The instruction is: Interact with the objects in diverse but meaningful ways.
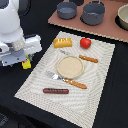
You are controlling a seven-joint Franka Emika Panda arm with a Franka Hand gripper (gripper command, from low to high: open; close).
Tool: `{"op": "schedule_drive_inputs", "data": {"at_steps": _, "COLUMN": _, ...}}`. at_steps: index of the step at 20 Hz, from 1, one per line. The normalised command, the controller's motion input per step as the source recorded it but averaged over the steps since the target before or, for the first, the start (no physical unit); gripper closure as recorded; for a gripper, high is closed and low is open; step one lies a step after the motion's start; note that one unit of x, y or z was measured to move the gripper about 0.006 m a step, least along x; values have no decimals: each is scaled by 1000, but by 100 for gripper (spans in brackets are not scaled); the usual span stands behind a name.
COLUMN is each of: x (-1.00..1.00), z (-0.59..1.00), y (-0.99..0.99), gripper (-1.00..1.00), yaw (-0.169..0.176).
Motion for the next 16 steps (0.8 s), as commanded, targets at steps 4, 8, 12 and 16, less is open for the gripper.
{"op": "schedule_drive_inputs", "data": {"at_steps": 4, "x": -61, "z": 0, "y": 247, "gripper": 100, "yaw": 0}}
{"op": "schedule_drive_inputs", "data": {"at_steps": 8, "x": -6, "z": 0, "y": 274, "gripper": 100, "yaw": 0}}
{"op": "schedule_drive_inputs", "data": {"at_steps": 12, "x": 9, "z": -41, "y": 275, "gripper": 100, "yaw": 0}}
{"op": "schedule_drive_inputs", "data": {"at_steps": 16, "x": 4, "z": 706, "y": 331, "gripper": 100, "yaw": 2}}
